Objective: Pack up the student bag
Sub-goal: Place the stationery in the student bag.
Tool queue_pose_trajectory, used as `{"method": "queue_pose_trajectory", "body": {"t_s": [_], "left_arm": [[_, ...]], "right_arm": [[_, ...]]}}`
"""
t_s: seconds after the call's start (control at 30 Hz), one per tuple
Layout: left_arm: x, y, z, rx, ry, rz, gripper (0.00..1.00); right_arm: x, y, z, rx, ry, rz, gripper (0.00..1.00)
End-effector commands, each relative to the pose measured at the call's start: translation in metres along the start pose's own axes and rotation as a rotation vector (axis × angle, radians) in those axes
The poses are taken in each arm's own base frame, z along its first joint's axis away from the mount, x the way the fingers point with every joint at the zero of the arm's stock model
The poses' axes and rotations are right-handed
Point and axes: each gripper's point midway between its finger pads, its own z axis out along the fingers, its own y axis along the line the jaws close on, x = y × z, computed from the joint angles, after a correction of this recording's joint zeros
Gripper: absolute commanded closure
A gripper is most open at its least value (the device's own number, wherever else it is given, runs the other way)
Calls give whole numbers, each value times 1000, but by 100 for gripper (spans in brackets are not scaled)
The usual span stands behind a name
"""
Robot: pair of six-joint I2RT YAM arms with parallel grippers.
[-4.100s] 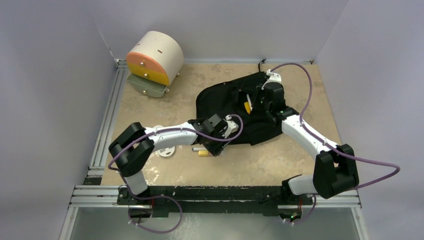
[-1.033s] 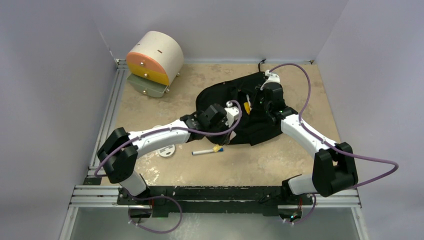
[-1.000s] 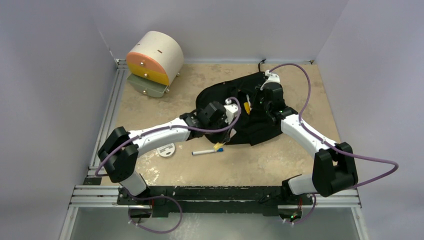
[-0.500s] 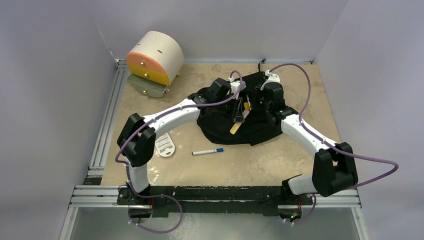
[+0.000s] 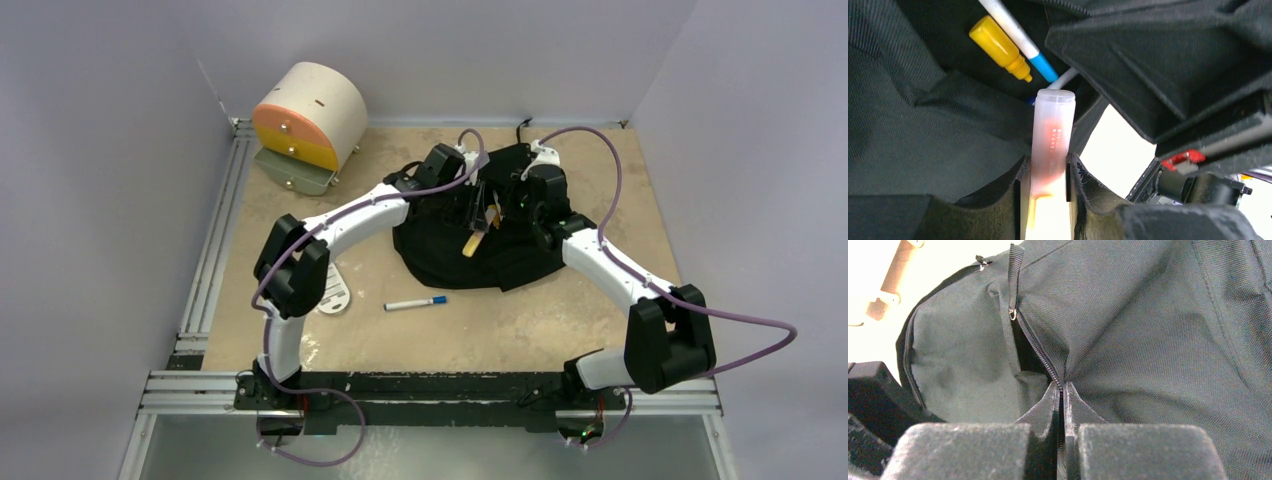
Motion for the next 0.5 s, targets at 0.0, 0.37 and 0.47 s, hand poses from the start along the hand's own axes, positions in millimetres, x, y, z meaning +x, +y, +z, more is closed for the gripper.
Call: {"method": "queue_pose_trajectory", "body": {"t_s": [0.0,0.37,0.47], "left_arm": [[-24,-12,5,50,-29,-7,100],[-43,8,24,57,-27,-92,100],[-51,10,23,86,-36,-131,100]], "right_arm": [[-23,22,-9,-80,-55,22,100],[-21,20,-9,-70,-56,21,100],[-20,19,-8,-71,-53,21,100]]}}
